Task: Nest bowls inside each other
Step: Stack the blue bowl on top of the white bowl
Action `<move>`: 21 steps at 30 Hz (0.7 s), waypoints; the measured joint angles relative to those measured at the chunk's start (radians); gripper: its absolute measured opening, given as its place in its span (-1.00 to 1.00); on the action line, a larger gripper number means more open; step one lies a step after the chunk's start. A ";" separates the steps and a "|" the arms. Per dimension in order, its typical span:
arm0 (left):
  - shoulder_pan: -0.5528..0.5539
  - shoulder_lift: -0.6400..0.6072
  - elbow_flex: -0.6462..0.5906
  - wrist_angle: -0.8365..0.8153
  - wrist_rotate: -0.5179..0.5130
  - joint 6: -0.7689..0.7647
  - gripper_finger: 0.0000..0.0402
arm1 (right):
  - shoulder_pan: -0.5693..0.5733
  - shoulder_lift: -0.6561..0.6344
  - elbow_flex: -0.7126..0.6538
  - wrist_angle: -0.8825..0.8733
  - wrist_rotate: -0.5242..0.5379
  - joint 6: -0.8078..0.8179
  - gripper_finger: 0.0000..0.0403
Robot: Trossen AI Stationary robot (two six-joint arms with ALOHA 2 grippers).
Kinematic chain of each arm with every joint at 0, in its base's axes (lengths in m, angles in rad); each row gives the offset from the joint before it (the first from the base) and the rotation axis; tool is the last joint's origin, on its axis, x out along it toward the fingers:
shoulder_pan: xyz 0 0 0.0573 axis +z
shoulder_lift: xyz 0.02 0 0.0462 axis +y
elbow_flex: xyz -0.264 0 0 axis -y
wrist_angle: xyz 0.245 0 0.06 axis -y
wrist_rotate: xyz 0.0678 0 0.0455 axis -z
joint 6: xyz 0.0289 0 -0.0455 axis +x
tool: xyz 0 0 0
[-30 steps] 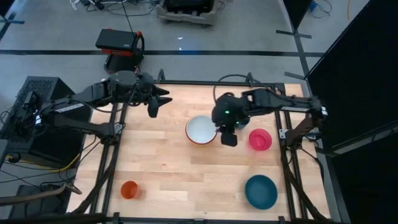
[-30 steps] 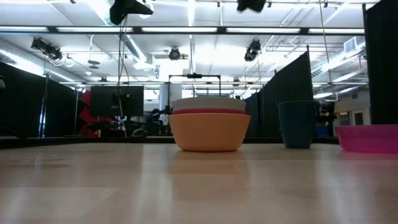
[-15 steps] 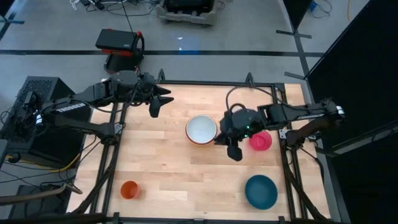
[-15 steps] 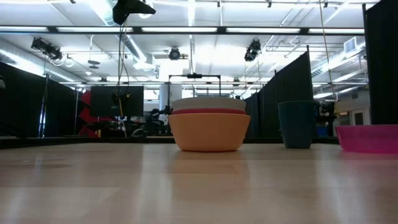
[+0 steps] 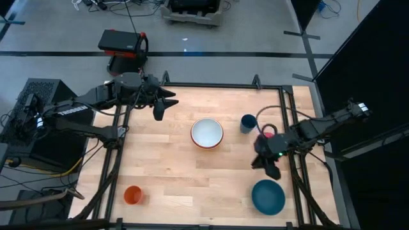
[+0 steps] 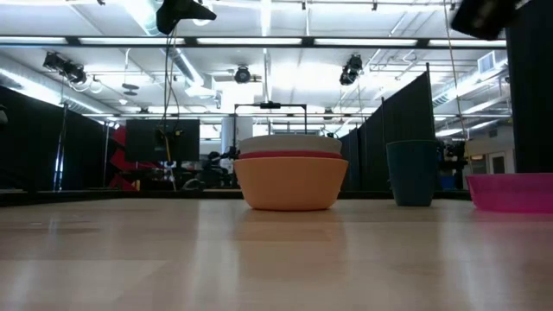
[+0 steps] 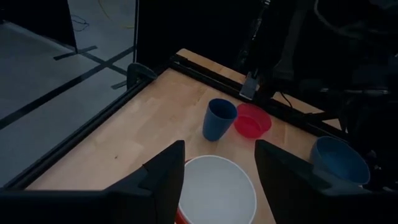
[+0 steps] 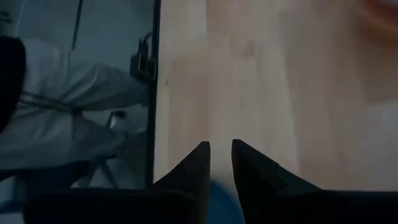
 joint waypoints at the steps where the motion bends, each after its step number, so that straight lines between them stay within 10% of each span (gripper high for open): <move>1: 0.000 0.000 0.000 0.000 0.000 0.000 -0.09 | 0.025 -0.017 -0.026 0.000 0.001 0.028 -0.72; 10: 0.000 0.000 0.000 0.000 0.000 -0.014 -0.10 | 0.155 -0.049 -0.159 -0.002 0.002 0.118 -0.68; 21: 0.000 0.001 0.000 0.000 0.000 -0.031 -0.12 | 0.174 0.006 -0.240 -0.002 -0.021 0.146 -0.09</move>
